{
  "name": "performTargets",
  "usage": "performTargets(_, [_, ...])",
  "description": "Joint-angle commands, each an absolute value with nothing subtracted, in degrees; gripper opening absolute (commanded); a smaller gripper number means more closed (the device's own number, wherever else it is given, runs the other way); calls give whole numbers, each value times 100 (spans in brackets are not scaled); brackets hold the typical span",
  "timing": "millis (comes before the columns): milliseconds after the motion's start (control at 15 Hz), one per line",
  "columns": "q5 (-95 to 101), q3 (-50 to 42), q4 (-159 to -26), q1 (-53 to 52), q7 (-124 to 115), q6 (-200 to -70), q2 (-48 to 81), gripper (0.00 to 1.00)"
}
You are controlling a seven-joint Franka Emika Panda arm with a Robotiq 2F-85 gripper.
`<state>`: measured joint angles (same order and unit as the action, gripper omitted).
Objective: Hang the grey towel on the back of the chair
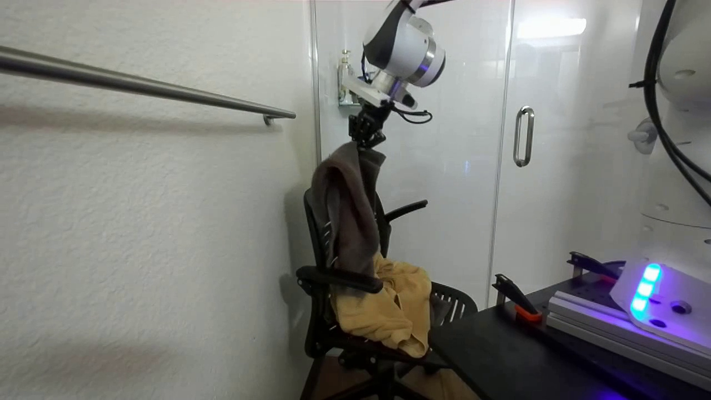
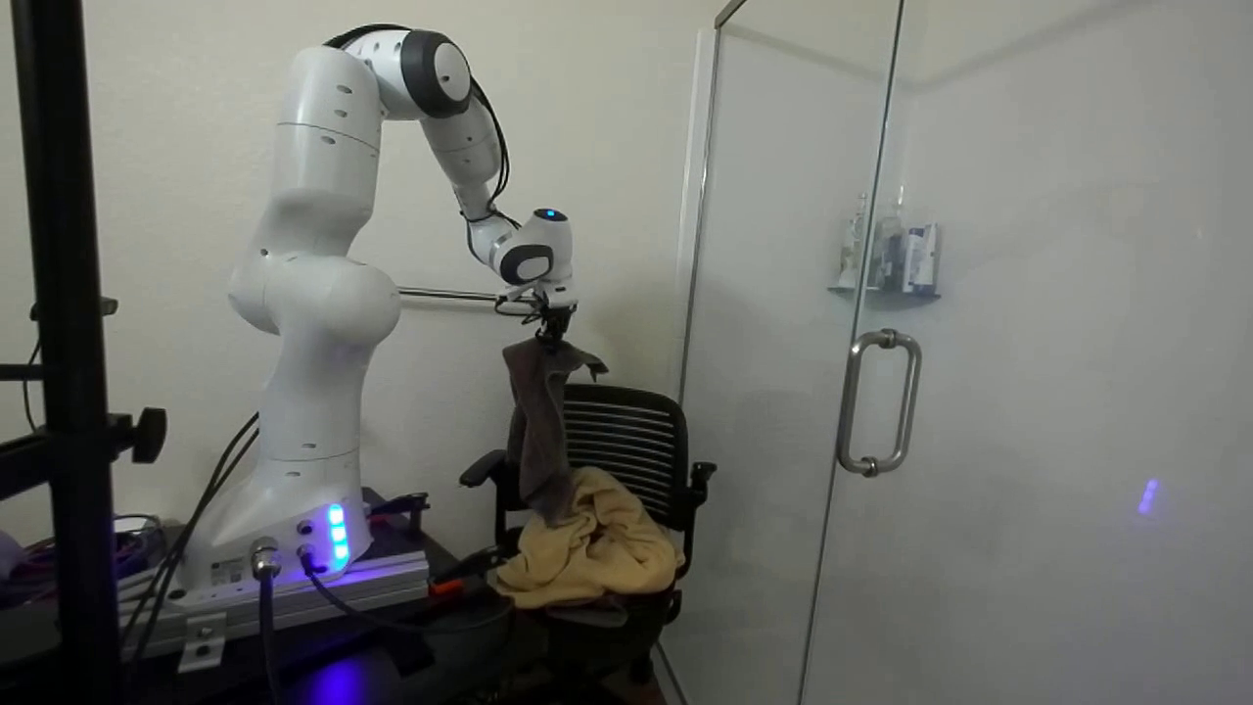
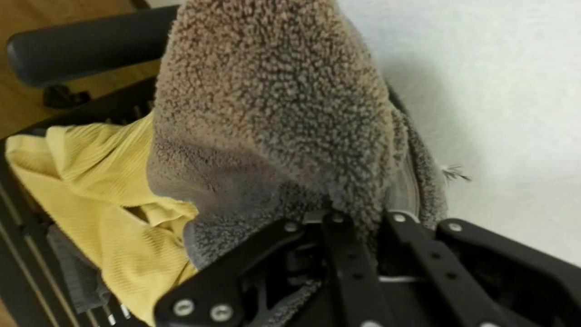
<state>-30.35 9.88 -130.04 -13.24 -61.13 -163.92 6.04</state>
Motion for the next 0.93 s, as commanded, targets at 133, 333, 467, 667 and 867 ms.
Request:
performTargets(133, [-2117,809,-12192,-1648,-8436,-16814,291,3])
performTargets(333, [-1729,654,-11982,-1556,-9357,-17140,230,3])
performTargets(467, [-1416,485,-11900,-1528,-9969,-17502,294,3])
performTargets(667, [-488,57,-11840,-1561,-11162,-18219,519,3])
performTargets(867, [634,-938,-11477,-1926,-12389,-18794,990,3])
